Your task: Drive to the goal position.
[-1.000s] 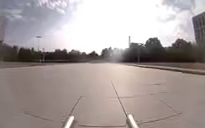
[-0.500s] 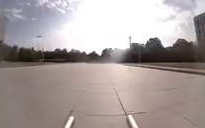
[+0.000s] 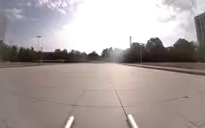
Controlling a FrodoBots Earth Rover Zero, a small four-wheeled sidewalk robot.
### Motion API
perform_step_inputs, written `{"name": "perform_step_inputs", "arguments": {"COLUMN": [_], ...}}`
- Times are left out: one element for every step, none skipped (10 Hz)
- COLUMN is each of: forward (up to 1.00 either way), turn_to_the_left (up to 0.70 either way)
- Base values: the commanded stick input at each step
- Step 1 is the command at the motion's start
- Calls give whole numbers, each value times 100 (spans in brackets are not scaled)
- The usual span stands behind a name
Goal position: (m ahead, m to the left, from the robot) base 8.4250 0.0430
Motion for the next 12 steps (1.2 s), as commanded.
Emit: {"name": "perform_step_inputs", "arguments": {"forward": [100, 100, 100, 100, 100, 100, 100, 100, 100, 100, 100, 100], "turn_to_the_left": [0, 0, 0, 0, 0, 0, 0, 0, 0, 0, 0, 0]}}
